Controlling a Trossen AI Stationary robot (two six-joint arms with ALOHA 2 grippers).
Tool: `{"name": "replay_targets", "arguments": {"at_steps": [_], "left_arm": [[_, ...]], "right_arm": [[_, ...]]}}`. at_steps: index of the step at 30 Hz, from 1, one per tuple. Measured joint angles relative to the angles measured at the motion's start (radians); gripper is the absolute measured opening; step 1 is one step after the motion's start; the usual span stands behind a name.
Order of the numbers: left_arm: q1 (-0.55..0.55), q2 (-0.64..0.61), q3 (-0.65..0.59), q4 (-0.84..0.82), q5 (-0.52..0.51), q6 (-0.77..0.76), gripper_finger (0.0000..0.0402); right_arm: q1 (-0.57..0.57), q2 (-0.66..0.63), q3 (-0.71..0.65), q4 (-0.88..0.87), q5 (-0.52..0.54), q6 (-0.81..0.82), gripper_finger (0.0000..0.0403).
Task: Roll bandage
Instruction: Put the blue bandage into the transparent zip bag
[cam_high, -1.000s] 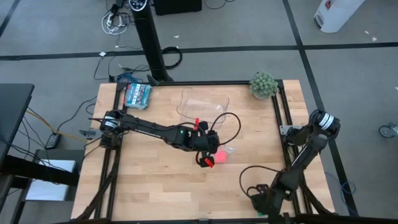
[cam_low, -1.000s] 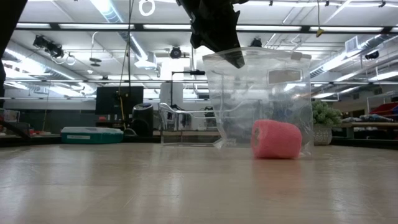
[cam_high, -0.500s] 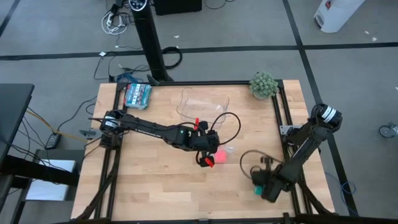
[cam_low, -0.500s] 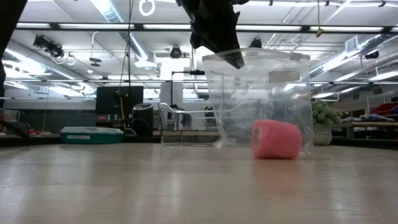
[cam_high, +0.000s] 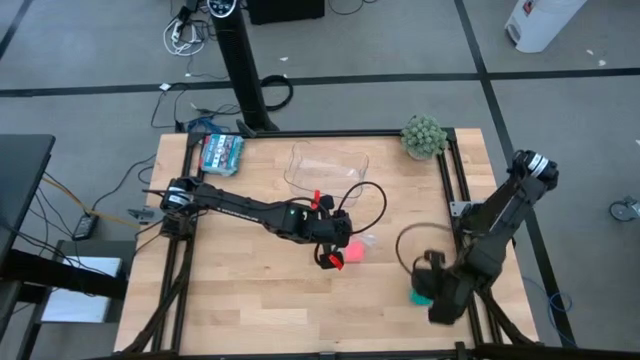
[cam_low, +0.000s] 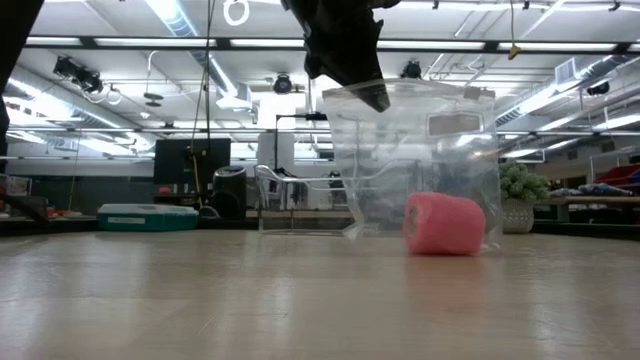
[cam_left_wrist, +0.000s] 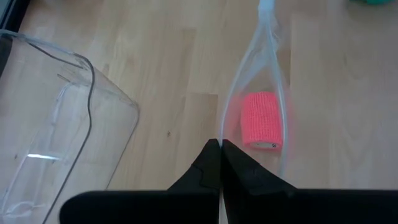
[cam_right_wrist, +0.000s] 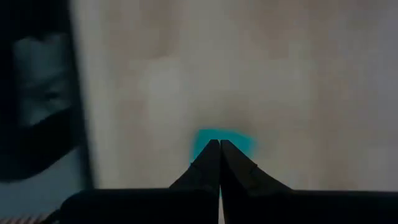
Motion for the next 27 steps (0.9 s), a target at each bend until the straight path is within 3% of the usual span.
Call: {"name": "replay_targets", "arguments": {"at_steps": [5,12,22,27], "left_arm": [[-0.006,0.0,0.0,-0.009,0.0,0.0,0.0005],[-0.007,0.0,0.0,-0.01,0.001,0.003,0.0005],[-0.007,0.0,0.0,-0.013,0.001,0.003,0.0005],[-0.007,0.0,0.0,-0.012,0.001,0.003,0.0005]], "right_arm": [[0.055,0.13,0.002,0.244,-0.063,-0.013,0.0],[0.067,0.349,-0.002,0.244,-0.117,0.039,0.0],[0.124,0.308,0.015,0.244,-0.015,0.105,0.0],[0.152,0.263,0.032,0.158,0.01,0.211,0.0001]]}}
